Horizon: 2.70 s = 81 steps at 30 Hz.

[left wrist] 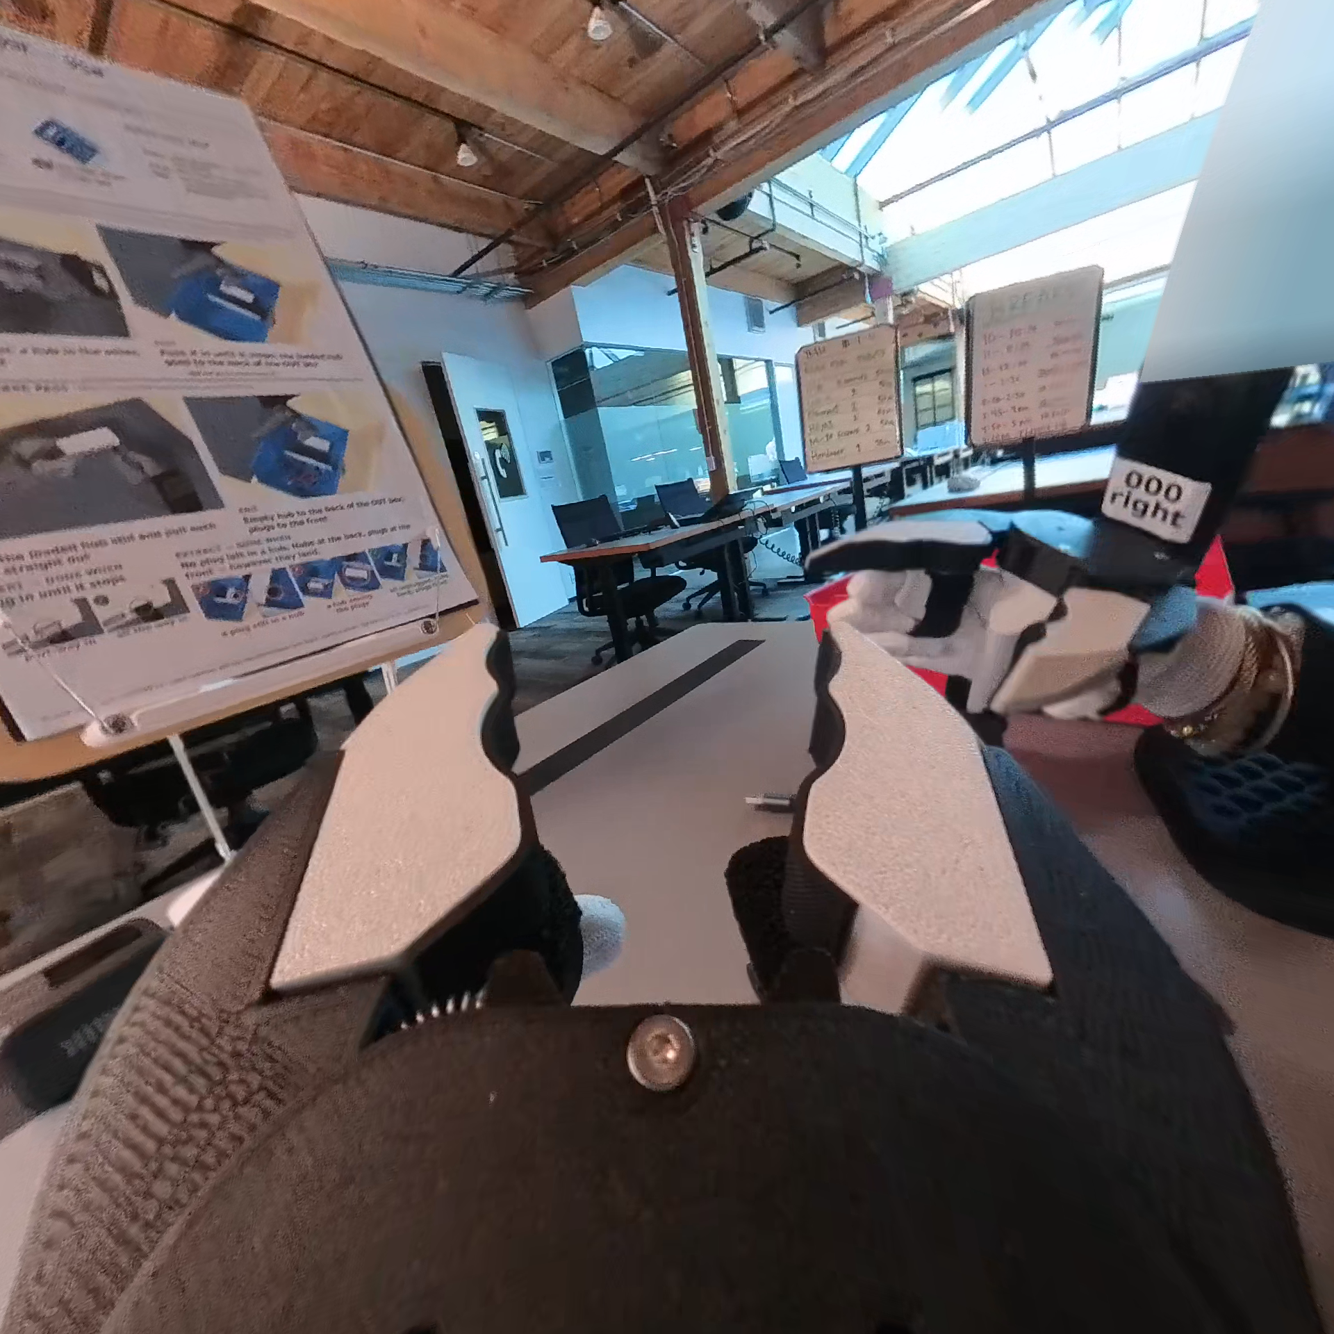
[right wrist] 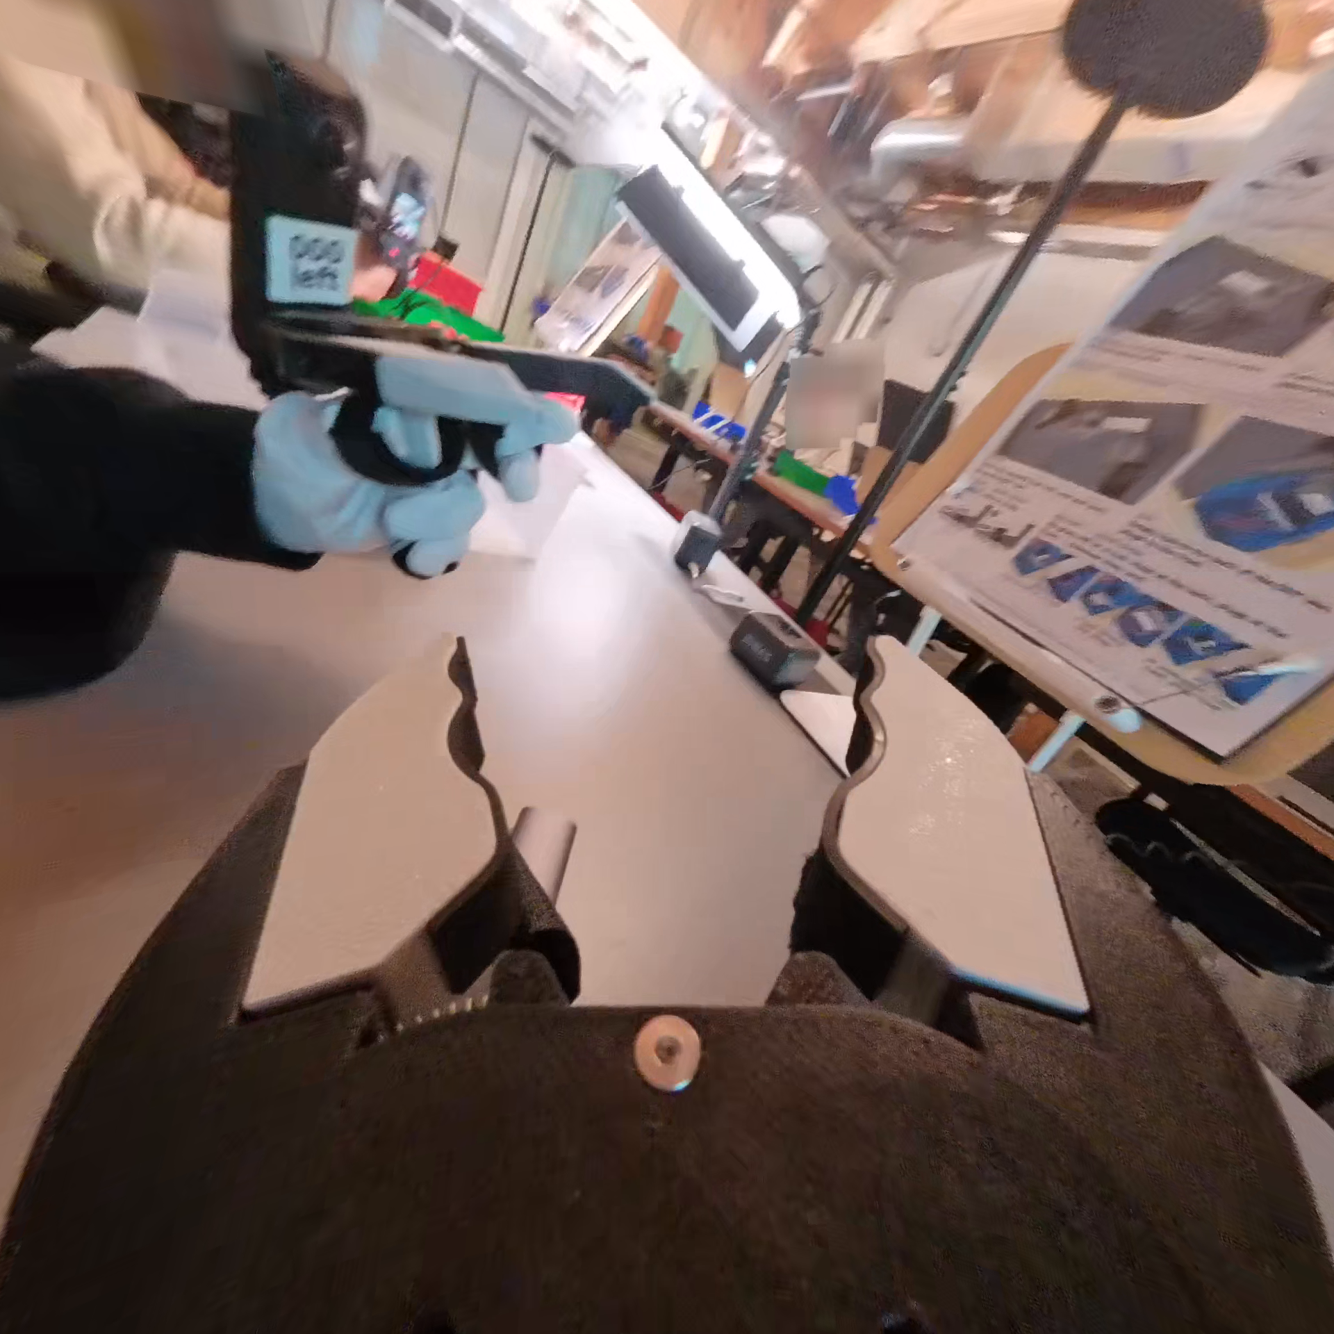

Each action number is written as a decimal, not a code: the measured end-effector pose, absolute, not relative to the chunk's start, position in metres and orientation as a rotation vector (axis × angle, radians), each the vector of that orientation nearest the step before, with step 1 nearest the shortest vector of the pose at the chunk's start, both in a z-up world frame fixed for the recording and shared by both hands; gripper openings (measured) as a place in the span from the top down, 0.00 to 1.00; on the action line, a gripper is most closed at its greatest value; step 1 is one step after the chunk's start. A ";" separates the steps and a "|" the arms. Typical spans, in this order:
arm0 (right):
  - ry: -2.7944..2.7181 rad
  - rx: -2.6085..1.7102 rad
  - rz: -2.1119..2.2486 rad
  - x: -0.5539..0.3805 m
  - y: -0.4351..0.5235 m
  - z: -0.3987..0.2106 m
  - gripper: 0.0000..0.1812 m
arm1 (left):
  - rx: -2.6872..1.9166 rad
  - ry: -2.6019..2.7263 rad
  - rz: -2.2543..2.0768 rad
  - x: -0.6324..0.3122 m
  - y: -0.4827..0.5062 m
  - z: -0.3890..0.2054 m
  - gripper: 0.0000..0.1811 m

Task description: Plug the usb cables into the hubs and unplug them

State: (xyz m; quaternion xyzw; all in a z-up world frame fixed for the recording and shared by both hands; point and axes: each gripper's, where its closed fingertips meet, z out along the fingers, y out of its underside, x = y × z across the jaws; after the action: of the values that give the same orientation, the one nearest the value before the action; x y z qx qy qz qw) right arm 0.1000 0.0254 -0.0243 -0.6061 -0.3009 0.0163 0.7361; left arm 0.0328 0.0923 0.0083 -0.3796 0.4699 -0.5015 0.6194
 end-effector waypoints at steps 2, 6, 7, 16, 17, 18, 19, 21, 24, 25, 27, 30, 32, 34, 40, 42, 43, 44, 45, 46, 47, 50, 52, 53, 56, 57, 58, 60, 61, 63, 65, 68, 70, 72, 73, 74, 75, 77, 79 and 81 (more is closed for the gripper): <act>-0.628 -1.334 0.015 0.106 0.027 -0.022 0.42 | -0.830 1.116 -1.096 0.032 0.085 0.011 0.58; -0.656 -1.382 -0.041 0.106 0.033 -0.033 0.40 | -0.758 1.211 -0.921 0.023 0.071 0.021 0.62; -0.671 -1.401 -0.057 0.106 0.034 -0.038 0.40 | -0.753 1.216 -0.876 0.016 0.068 0.027 0.63; -0.675 -1.411 -0.059 0.103 0.036 -0.040 0.39 | -1.520 1.404 -0.353 -0.153 0.114 -0.029 0.73; -0.670 -1.407 -0.062 0.104 0.036 -0.039 0.39 | -1.663 1.358 -0.276 -0.184 0.126 -0.041 0.75; -0.666 -1.401 -0.063 0.104 0.035 -0.037 0.39 | -1.807 1.326 -0.232 -0.212 0.134 -0.055 0.76; -0.662 -1.396 -0.061 0.104 0.035 -0.036 0.39 | -1.942 1.320 -0.221 -0.236 0.137 -0.070 0.76; -0.658 -1.389 -0.056 0.103 0.035 -0.034 0.39 | -2.136 1.288 -0.180 -0.271 0.149 -0.095 0.75; -0.668 -1.393 -0.071 0.102 0.035 -0.035 0.39 | -2.278 1.290 -0.151 -0.292 0.170 -0.119 0.76; -0.671 -1.396 -0.077 0.102 0.035 -0.036 0.39 | -2.310 1.310 -0.151 -0.295 0.176 -0.126 0.77; -0.671 -1.398 -0.078 0.103 0.036 -0.036 0.39 | -2.371 1.345 -0.170 -0.296 0.183 -0.139 0.78; -0.669 -1.400 -0.075 0.104 0.036 -0.037 0.39 | -2.387 1.385 -0.166 -0.293 0.197 -0.154 0.78; -0.671 -1.399 -0.077 0.104 0.035 -0.037 0.39 | -2.424 1.402 -0.206 -0.291 0.197 -0.165 0.80; -0.675 -1.398 -0.080 0.103 0.035 -0.037 0.39 | -2.481 1.394 -0.213 -0.294 0.196 -0.175 0.83; -0.685 -1.398 -0.085 0.102 0.035 -0.037 0.39 | -2.407 1.275 -0.152 -0.300 0.202 -0.148 0.98; -0.681 -1.393 -0.082 0.102 0.035 -0.036 0.39 | -2.355 1.199 -0.114 -0.305 0.200 -0.125 0.98; -0.679 -1.389 -0.078 0.101 0.034 -0.035 0.39 | -2.331 1.164 -0.097 -0.308 0.199 -0.113 0.98; -0.677 -1.386 -0.075 0.101 0.034 -0.034 0.39 | -2.299 1.128 -0.081 -0.311 0.198 -0.100 0.98; -0.675 -1.383 -0.073 0.101 0.034 -0.033 0.40 | -2.257 1.089 -0.075 -0.312 0.198 -0.086 0.98; -0.673 -1.380 -0.072 0.101 0.034 -0.033 0.40 | -2.204 1.052 -0.067 -0.312 0.199 -0.071 0.98; -0.673 -1.377 -0.072 0.101 0.033 -0.032 0.40 | -2.132 1.017 -0.059 -0.311 0.203 -0.054 0.98; -0.675 -1.375 -0.077 0.100 0.033 -0.031 0.40 | -1.834 0.885 -0.092 -0.298 0.214 0.007 0.98; -0.678 -1.373 -0.082 0.100 0.033 -0.031 0.40 | -1.664 0.797 -0.157 -0.290 0.218 0.042 0.98; -0.679 -1.371 -0.083 0.100 0.033 -0.030 0.40 | -1.594 0.758 -0.208 -0.287 0.220 0.055 0.98; -0.681 -1.365 -0.087 0.099 0.032 -0.029 0.40 | -1.452 0.636 -0.410 -0.284 0.225 0.080 0.98; -0.682 -1.364 -0.088 0.100 0.032 -0.028 0.40 | -1.400 0.604 -0.507 -0.282 0.223 0.087 0.98; -0.682 -1.364 -0.090 0.100 0.031 -0.028 0.40 | -1.334 0.567 -0.605 -0.282 0.220 0.096 0.98; -0.683 -1.362 -0.091 0.099 0.031 -0.028 0.40 | -1.251 0.490 -0.786 -0.286 0.216 0.106 0.99; -0.685 -1.361 -0.090 0.099 0.031 -0.028 0.40 | -1.215 0.466 -0.854 -0.287 0.214 0.110 0.98; -0.686 -1.358 -0.086 0.098 0.031 -0.027 0.40 | -1.131 0.460 -0.924 -0.286 0.206 0.119 0.98; -0.686 -1.355 -0.073 0.096 0.031 -0.027 0.40 | -1.043 0.486 -0.942 -0.279 0.194 0.130 0.98; -0.680 -1.346 -0.037 0.093 0.030 -0.026 0.41 | -0.871 0.568 -1.057 -0.253 0.162 0.157 0.98; -0.677 -1.340 -0.001 0.089 0.029 -0.026 0.42 | -0.788 0.651 -1.153 -0.226 0.140 0.172 0.99; -0.674 -1.331 0.038 0.085 0.029 -0.026 0.43 | -0.724 0.757 -1.230 -0.194 0.118 0.183 0.98; -0.674 -1.327 0.057 0.083 0.028 -0.026 0.43 | -0.696 0.806 -1.261 -0.178 0.109 0.187 0.98; -0.674 -1.323 0.076 0.081 0.028 -0.026 0.44 | -0.662 0.857 -1.295 -0.163 0.098 0.192 0.98; -0.675 -1.319 0.093 0.079 0.027 -0.026 0.45 | -0.625 0.902 -1.338 -0.149 0.088 0.196 0.98; -0.682 -1.310 0.125 0.075 0.025 -0.026 0.47 | -0.552 0.959 -1.449 -0.124 0.068 0.205 0.98; -0.688 -1.297 0.143 0.071 0.024 -0.026 0.49 | -0.511 0.962 -1.561 -0.100 0.055 0.214 0.98; -0.705 -1.292 0.118 0.068 0.024 -0.028 0.53 | -0.466 0.942 -1.680 -0.079 0.044 0.220 0.98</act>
State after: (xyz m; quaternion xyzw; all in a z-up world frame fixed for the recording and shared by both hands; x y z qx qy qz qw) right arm 0.0684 0.0243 -0.0276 -0.5891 -0.3214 0.0536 0.7395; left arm -0.0790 0.0438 0.2205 -0.1967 0.3978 -0.7091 0.5480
